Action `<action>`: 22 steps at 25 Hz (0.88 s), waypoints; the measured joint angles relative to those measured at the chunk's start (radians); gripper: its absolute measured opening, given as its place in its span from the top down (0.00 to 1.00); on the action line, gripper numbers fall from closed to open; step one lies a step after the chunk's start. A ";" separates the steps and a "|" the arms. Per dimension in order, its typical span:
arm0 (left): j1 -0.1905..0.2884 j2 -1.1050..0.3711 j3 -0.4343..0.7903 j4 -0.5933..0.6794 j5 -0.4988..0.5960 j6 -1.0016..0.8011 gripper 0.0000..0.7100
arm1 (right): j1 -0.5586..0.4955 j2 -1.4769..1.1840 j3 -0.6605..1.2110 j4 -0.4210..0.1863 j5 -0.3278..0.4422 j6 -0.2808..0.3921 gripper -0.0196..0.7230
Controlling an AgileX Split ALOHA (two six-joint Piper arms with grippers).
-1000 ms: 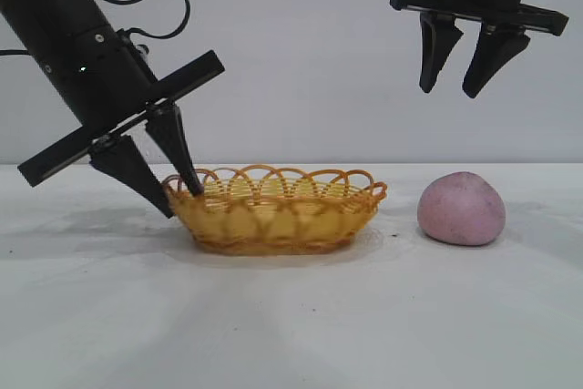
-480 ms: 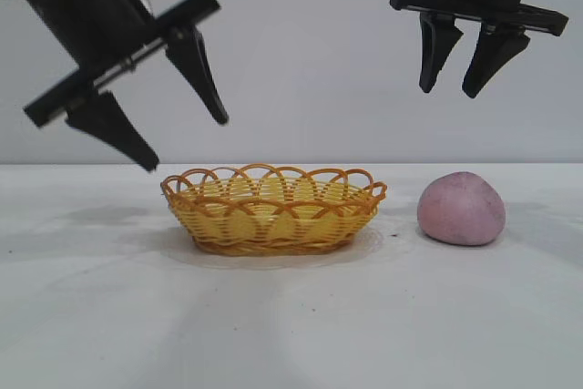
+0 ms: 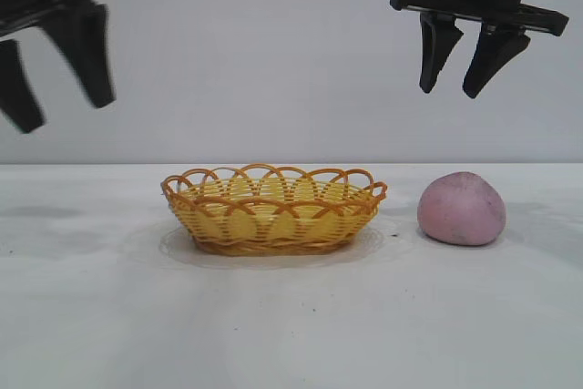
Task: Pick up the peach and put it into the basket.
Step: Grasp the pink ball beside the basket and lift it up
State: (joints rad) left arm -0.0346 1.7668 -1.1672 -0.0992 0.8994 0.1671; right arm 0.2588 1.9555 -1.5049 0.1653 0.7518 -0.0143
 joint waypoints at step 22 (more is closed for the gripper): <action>0.005 -0.546 0.291 0.192 0.143 -0.179 0.35 | 0.000 0.000 0.000 0.000 0.022 0.000 0.53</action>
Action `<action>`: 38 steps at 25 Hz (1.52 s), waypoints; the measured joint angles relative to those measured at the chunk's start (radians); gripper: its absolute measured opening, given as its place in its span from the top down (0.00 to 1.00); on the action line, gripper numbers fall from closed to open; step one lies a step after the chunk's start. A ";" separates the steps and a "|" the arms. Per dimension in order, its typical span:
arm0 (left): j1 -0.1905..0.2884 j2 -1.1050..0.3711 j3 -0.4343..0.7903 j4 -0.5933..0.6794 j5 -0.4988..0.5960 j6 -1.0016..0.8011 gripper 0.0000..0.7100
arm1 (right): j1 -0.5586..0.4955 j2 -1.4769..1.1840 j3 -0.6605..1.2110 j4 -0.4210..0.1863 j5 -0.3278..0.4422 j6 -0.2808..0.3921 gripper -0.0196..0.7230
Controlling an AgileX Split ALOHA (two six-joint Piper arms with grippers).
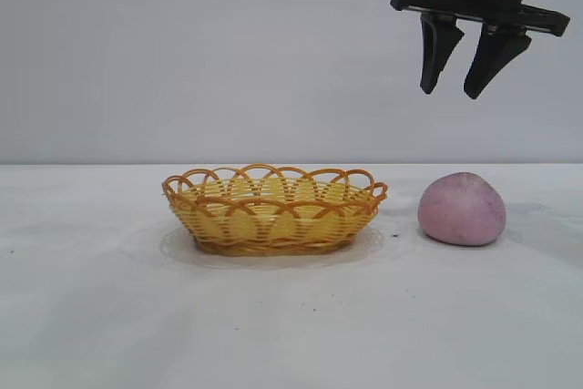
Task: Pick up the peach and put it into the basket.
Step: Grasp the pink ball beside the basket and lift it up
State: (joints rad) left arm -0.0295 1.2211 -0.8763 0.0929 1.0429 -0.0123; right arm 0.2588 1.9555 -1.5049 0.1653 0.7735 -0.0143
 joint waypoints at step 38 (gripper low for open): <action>0.000 -1.239 0.392 -0.155 0.079 0.051 0.35 | 0.001 0.002 -0.001 -0.040 0.072 0.000 0.53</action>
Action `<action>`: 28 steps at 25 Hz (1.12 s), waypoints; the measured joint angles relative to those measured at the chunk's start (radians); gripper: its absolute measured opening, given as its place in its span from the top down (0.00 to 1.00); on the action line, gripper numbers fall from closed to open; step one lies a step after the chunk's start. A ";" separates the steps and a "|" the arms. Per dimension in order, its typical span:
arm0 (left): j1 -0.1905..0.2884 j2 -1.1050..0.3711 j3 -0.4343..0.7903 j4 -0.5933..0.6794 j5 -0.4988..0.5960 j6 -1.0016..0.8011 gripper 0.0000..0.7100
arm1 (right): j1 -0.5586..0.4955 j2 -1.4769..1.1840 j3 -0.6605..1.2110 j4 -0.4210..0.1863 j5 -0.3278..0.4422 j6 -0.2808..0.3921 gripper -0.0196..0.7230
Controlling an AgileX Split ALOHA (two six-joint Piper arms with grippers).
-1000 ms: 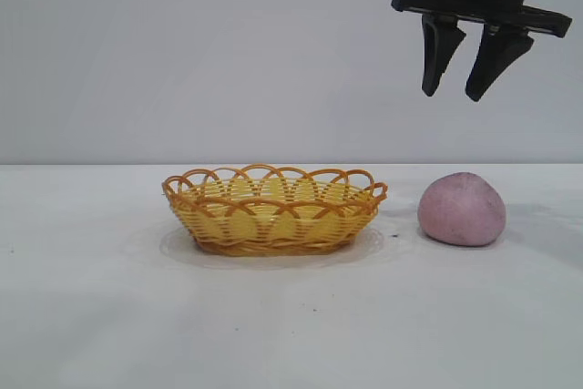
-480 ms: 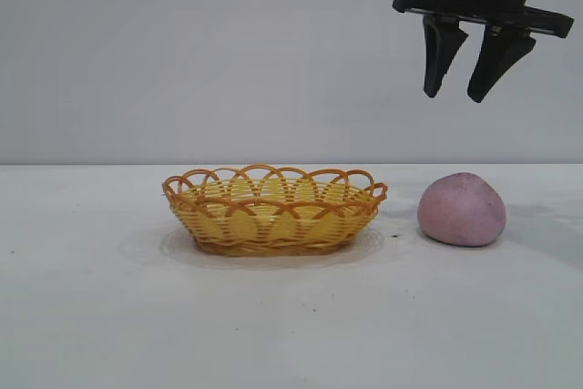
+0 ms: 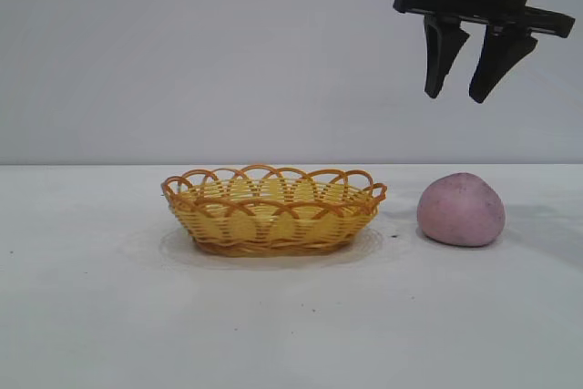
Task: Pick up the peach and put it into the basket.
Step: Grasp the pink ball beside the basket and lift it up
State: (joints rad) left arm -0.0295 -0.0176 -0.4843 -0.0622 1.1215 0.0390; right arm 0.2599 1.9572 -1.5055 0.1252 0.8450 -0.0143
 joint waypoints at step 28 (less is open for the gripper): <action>0.072 0.000 0.000 0.000 0.000 0.000 0.35 | 0.138 0.025 0.000 -0.036 0.196 0.000 0.53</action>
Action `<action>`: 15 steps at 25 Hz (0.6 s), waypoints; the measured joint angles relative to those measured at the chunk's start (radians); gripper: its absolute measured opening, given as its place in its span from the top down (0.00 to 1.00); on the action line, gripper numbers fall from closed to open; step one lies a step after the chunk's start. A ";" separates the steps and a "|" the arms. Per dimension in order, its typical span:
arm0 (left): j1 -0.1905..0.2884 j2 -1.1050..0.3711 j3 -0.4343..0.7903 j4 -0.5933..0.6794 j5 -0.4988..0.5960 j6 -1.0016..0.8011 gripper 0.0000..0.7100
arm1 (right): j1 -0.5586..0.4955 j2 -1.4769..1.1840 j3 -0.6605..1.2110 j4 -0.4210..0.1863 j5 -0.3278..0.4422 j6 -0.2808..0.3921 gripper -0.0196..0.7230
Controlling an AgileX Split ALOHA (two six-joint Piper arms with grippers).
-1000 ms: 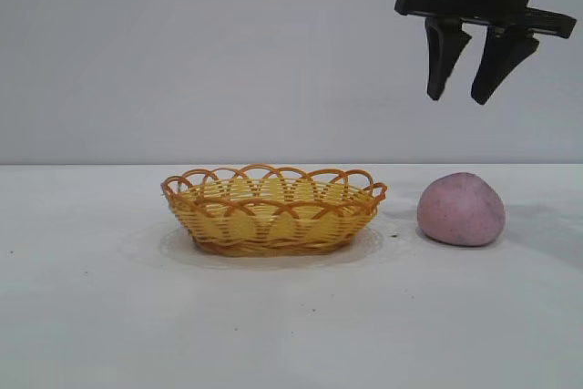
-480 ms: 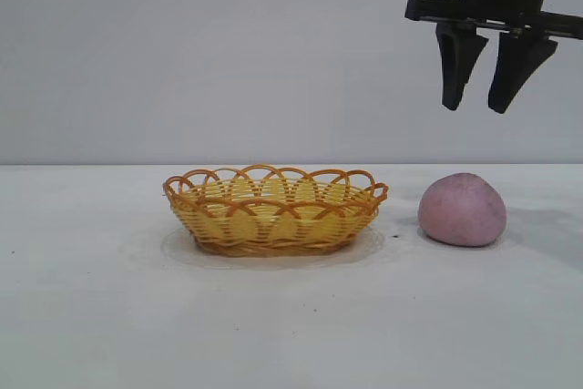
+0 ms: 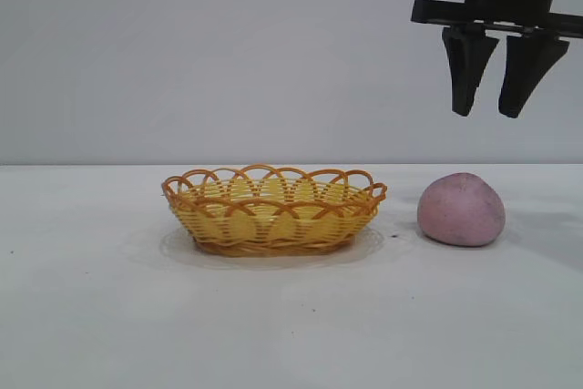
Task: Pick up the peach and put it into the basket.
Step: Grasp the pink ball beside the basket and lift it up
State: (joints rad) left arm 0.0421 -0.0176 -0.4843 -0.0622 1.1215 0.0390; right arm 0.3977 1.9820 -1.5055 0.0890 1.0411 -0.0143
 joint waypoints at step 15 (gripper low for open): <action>0.002 0.000 0.000 0.000 0.000 0.000 0.35 | 0.014 0.132 0.000 -0.038 0.012 0.000 0.66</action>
State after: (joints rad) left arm 0.0438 -0.0176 -0.4843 -0.0622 1.1215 0.0390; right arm 0.4117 2.1136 -1.5055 0.0514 1.0534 -0.0143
